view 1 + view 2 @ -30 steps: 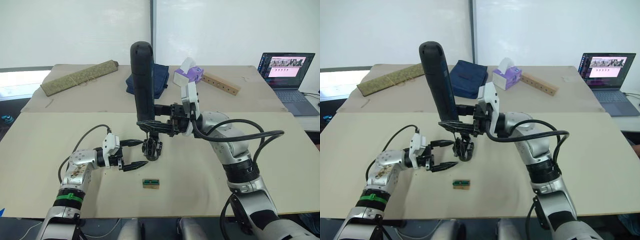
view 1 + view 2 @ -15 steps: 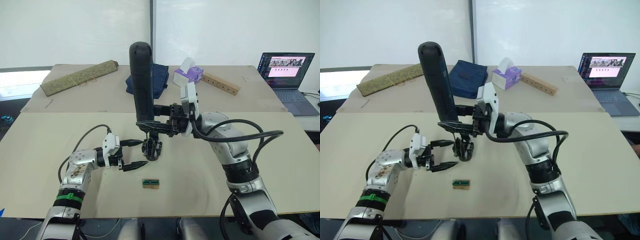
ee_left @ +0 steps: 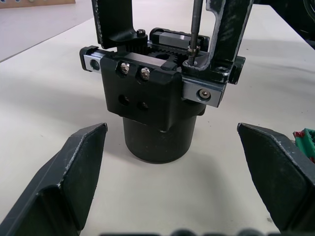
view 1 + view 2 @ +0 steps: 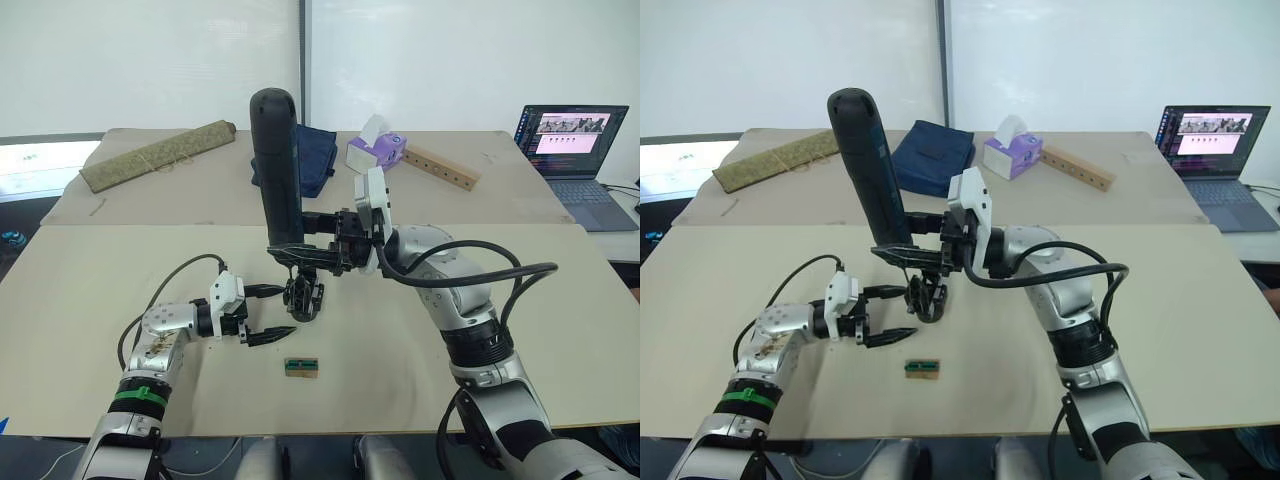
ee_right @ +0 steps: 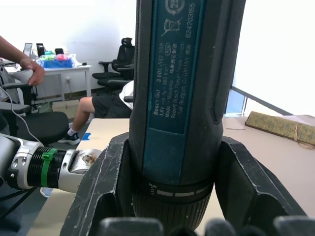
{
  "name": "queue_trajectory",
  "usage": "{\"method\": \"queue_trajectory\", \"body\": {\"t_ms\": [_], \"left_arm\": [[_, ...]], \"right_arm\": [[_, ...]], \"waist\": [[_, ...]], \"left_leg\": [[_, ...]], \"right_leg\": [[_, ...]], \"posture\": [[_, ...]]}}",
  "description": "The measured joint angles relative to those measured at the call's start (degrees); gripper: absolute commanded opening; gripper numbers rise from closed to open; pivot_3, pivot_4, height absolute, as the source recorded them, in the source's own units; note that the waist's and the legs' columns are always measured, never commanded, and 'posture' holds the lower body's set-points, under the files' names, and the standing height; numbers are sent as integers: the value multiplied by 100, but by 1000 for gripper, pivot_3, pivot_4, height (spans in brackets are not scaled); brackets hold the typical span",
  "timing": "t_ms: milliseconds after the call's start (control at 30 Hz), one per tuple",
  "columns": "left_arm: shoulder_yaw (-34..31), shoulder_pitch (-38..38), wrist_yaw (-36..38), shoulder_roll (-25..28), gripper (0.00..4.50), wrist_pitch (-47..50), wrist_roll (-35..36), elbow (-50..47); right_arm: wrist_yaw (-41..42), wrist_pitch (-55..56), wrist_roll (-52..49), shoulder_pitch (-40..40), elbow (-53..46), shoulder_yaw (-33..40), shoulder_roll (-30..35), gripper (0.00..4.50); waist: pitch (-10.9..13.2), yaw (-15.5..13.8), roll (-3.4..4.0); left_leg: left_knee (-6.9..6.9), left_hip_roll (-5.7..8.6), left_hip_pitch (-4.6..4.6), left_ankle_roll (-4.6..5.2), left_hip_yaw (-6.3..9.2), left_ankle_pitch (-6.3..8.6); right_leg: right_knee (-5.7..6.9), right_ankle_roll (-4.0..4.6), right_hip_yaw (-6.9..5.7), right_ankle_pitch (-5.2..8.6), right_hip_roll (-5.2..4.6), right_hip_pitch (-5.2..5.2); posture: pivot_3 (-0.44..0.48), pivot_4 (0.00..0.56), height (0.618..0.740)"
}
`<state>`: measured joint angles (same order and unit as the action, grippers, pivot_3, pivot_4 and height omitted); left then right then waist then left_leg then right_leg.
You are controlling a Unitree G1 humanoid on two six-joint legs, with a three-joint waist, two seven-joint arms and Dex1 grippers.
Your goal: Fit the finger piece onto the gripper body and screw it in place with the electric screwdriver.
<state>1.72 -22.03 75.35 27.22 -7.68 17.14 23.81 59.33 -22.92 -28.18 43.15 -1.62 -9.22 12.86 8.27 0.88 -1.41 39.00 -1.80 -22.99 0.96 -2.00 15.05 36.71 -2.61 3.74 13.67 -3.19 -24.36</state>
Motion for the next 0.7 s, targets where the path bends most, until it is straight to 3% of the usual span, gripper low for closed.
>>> {"method": "queue_trajectory", "body": {"t_ms": [700], "left_arm": [[348, -682, -207, -463, 4500, -422, -396, 1030]], "right_arm": [[5, 1, 15, -3, 34, -1, 7, 1932]], "waist": [[0, -2, 0]], "left_leg": [[1, 3, 0, 0, -6, 0]], "right_leg": [[0, 0, 0, 0, 1, 1]], "posture": [[0, 150, 740]]}}
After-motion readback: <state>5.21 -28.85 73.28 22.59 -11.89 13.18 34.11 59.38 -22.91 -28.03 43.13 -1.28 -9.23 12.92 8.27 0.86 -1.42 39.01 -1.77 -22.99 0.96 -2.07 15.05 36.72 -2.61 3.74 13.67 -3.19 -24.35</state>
